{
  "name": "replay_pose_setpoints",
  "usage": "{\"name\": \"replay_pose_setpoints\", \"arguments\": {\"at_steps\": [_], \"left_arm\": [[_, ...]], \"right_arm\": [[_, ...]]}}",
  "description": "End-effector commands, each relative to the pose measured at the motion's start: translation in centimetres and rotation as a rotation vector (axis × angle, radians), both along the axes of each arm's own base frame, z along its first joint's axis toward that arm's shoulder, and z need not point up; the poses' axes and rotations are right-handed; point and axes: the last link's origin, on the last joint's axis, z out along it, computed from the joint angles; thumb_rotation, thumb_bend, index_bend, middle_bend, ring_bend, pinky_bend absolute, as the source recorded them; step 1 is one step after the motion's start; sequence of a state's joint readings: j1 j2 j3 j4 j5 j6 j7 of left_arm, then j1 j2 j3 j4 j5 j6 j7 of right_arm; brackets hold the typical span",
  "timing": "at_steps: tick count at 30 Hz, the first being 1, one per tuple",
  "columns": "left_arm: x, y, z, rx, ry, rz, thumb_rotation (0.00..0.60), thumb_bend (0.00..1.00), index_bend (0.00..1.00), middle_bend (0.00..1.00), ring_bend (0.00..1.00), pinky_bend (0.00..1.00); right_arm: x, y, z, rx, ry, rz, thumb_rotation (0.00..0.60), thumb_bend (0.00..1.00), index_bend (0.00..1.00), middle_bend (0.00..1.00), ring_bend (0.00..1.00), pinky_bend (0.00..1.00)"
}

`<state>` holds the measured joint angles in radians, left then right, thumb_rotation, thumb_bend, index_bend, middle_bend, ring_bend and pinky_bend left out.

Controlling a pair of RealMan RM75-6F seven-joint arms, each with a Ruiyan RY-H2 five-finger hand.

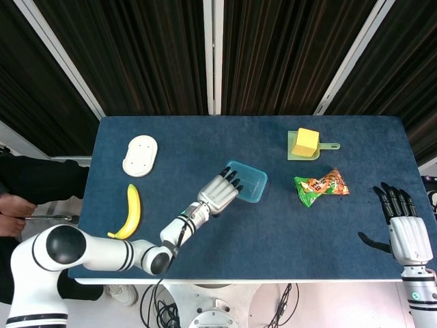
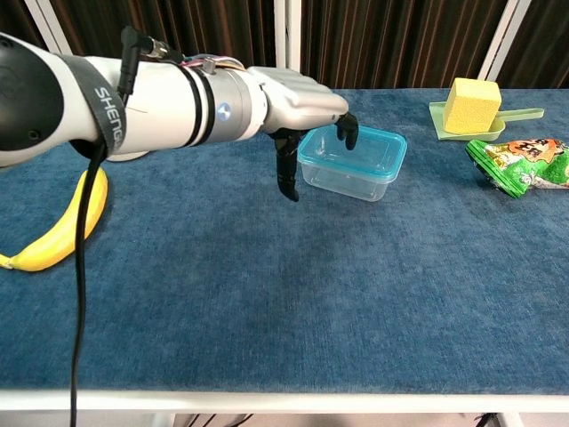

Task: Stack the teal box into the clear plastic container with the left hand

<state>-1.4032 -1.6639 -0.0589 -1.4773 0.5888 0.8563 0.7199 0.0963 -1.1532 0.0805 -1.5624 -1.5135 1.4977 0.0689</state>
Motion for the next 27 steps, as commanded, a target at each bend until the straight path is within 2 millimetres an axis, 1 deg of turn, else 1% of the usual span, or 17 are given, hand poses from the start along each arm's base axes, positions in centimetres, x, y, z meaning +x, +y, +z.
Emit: {"name": "replay_pose_setpoints", "arguments": {"at_steps": [1, 12, 27], "left_arm": [[0.6, -0.2, -0.7, -0.011, 0.004, -0.016, 0.6, 0.09, 0.22, 0.15, 0.0, 0.03], [1.0, -1.1, -2.8, -0.02, 0.049, -0.049, 0.6, 0.09, 0.22, 0.15, 0.0, 0.03], [0.2, -1.7, -3.9, 0.019, 0.091, -0.101, 0.6, 0.09, 0.22, 0.15, 0.0, 0.03]], "right_arm": [[-0.1, 0.1, 0.1, -0.001, 0.001, -0.004, 0.6, 0.05, 0.0, 0.0, 0.0, 0.0], [-0.3, 0.1, 0.1, 0.001, 0.0, -0.01, 0.6, 0.05, 0.0, 0.0, 0.0, 0.0], [-0.3, 0.0, 0.0, 0.004, -0.001, -0.013, 0.6, 0.05, 0.0, 0.0, 0.0, 0.0]]}}
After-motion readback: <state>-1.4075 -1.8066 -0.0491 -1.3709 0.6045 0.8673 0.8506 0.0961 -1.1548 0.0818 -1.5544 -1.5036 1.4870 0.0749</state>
